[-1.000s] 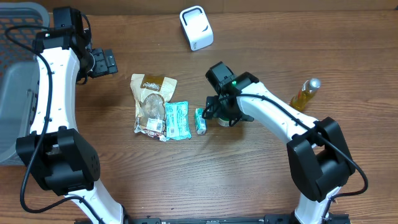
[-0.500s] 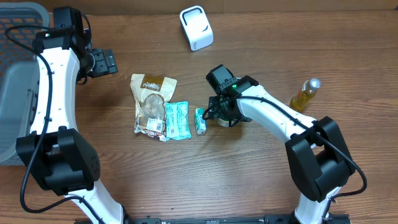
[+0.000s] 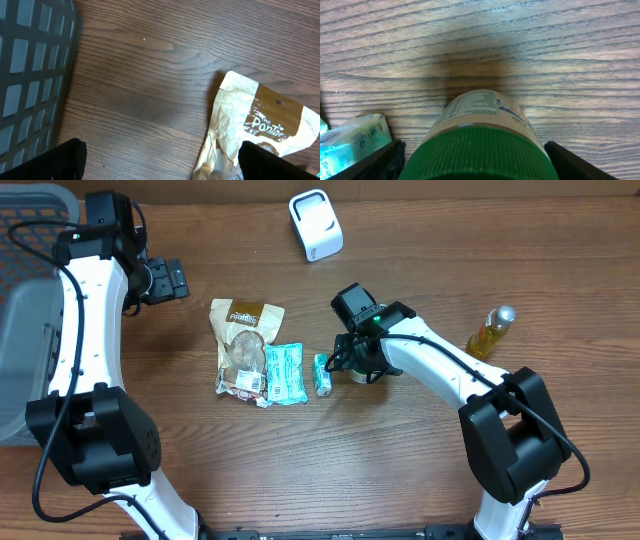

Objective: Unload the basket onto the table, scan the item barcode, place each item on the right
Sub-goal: 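Lower the right gripper onto the green-lidded tub and grasp it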

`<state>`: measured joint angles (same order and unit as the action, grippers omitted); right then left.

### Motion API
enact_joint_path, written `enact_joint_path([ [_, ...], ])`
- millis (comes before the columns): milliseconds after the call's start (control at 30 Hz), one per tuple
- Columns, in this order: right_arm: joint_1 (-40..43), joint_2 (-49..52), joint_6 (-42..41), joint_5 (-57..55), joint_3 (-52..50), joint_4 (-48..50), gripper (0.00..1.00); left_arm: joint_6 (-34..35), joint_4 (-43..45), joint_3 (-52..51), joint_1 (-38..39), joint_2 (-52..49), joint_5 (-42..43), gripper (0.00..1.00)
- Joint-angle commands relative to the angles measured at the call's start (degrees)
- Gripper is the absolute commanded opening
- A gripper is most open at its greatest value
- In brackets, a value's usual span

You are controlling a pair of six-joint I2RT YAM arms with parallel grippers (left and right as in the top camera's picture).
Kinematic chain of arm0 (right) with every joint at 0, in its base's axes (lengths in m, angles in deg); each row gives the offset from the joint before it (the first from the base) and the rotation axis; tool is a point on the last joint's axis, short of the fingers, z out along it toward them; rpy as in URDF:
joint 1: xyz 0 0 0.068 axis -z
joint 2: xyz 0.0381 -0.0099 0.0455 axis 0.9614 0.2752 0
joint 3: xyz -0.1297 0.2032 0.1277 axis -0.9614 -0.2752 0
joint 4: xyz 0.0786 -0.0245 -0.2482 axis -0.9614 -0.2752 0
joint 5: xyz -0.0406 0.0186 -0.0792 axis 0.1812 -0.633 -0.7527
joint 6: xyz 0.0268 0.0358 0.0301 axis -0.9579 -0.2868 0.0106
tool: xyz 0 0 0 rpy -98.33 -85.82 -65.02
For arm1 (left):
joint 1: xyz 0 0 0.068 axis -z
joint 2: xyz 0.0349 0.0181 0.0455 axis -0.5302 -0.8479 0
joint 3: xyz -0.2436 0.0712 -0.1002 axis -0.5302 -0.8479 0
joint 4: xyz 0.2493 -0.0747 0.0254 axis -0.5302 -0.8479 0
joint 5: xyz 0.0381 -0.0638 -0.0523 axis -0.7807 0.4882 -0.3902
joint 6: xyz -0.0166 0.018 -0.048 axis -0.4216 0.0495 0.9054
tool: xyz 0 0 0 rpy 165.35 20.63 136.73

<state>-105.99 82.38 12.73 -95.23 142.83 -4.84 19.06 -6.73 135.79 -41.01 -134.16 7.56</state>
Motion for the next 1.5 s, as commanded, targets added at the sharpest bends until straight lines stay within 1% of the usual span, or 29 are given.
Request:
enact_joint_path([
  [0, -0.1, 0.0, -0.2, 0.2, -0.3, 0.5, 0.87, -1.1, 0.0, 0.6, 0.4, 0.6, -0.5, 0.99],
  [33, -0.1, 0.0, -0.2, 0.2, -0.3, 0.5, 0.92, -1.1, 0.0, 0.6, 0.4, 0.6, -0.5, 0.99],
  [67, -0.1, 0.0, -0.2, 0.2, -0.3, 0.7, 0.99, -1.1, 0.0, 0.6, 0.4, 0.6, -0.5, 0.99],
  [100, -0.1, 0.0, -0.2, 0.2, -0.3, 0.7, 1.00, -1.1, 0.0, 0.6, 0.4, 0.6, -0.5, 0.99],
  [567, -0.1, 0.0, -0.2, -1.5, -0.9, 1.1, 0.98, -1.1, 0.0, 0.6, 0.4, 0.6, -0.5, 1.00],
  [767, -0.1, 0.0, -0.2, -1.5, -2.0, 1.9, 0.89, -1.1, 0.0, 0.6, 0.4, 0.6, -0.5, 0.99],
  [967, -0.1, 0.0, -0.2, -1.5, -2.0, 2.0, 0.86, -1.1, 0.0, 0.6, 0.4, 0.6, -0.5, 1.00],
  [1133, -0.1, 0.0, -0.2, -1.7, -2.0, 2.0, 0.78, -1.1, 0.0, 0.6, 0.4, 0.6, -0.5, 0.99],
  [1233, -0.1, 0.0, -0.2, -1.7, -2.0, 2.0, 0.69, -1.1, 0.0, 0.6, 0.4, 0.6, -0.5, 0.99],
  [1267, -0.1, 0.0, -0.2, -1.7, -2.0, 2.0, 0.68, -1.1, 0.0, 0.6, 0.4, 0.6, -0.5, 0.99],
  [1400, -0.1, 0.0, -0.2, -1.7, -2.0, 2.0, 0.66, -1.1, 0.0, 0.6, 0.4, 0.6, -0.5, 1.00],
  [1467, -0.1, 0.0, -0.2, -1.7, -2.0, 2.0, 0.64, -1.1, 0.0, 0.6, 0.4, 0.6, -0.5, 1.00],
])
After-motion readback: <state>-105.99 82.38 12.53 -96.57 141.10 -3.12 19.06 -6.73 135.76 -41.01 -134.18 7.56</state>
